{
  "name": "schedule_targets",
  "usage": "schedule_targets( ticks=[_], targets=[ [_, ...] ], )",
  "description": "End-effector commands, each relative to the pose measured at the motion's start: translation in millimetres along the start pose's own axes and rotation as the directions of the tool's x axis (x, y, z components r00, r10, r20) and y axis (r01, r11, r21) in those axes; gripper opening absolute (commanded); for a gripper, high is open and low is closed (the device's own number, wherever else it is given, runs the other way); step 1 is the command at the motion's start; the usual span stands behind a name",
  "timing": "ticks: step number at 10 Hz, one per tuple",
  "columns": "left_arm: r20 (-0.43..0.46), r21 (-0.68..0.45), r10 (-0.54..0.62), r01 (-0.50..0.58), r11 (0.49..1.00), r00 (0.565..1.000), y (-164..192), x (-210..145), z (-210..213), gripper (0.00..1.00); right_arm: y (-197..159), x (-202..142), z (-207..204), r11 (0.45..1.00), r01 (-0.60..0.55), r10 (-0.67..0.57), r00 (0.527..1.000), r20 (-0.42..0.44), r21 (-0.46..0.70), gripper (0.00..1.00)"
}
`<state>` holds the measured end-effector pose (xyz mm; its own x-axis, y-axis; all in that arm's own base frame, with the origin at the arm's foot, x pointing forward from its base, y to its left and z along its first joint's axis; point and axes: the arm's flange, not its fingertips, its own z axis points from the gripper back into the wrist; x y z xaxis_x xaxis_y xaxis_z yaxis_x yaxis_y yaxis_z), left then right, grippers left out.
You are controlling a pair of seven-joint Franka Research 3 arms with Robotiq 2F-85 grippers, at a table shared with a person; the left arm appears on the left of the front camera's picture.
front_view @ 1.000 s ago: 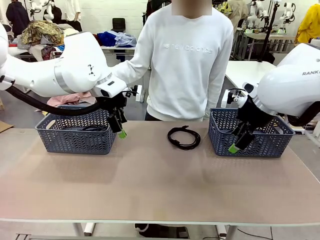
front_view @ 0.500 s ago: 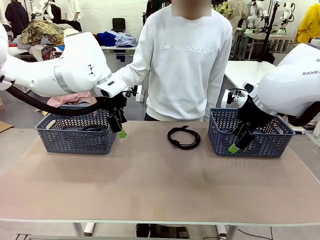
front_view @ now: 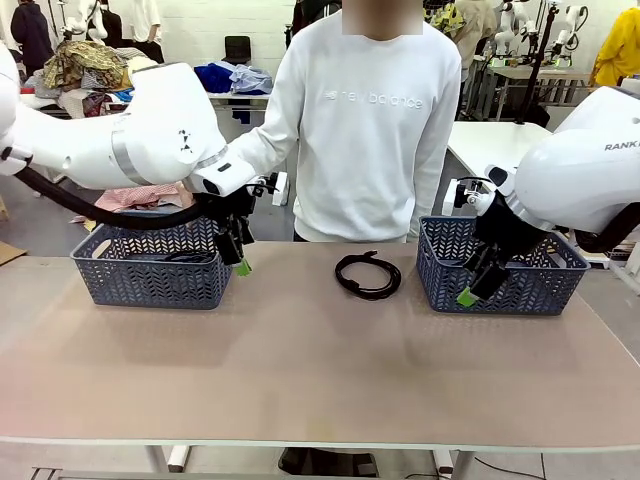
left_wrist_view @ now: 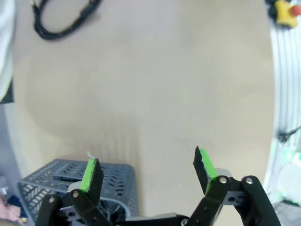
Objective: Organize the cables according to human instructions.
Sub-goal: Pick up a bundle of cables and place it in the basket indicated by the human.
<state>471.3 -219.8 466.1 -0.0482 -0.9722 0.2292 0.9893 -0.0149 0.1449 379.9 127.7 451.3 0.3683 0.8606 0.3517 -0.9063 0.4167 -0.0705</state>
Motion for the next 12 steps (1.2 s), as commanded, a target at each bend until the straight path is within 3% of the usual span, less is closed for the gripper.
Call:
schedule_targets(
  ticks=[1,5,8,10,12],
  targets=[
    [-0.099,0.026,-0.146,0.15,0.988,0.984,22,15,0,1.0,1,1,-1,1.0,0.006,-0.006,1.0,-0.004,-0.006,1.0],
    [-0.169,-0.049,-0.504,0.503,0.863,0.847,63,70,-19,1.0,1,1,-1,1.0,0.006,-0.006,1.0,-0.004,-0.006,1.0],
    [-0.154,-0.125,-0.65,0.638,0.76,0.745,87,108,-49,1.0,1,1,-1,1.0,0.006,-0.006,1.0,-0.004,-0.006,1.0],
    [-0.153,-0.145,-0.666,0.65,0.746,0.73,98,121,-62,1.0,1,1,-1,1.0,0.006,-0.006,1.0,-0.004,-0.006,1.0],
    [-0.153,-0.128,-0.638,0.625,0.77,0.755,104,122,-62,1.0,1,1,-1,1.0,0.006,-0.006,1.0,-0.004,-0.006,1.0]
  ],
)
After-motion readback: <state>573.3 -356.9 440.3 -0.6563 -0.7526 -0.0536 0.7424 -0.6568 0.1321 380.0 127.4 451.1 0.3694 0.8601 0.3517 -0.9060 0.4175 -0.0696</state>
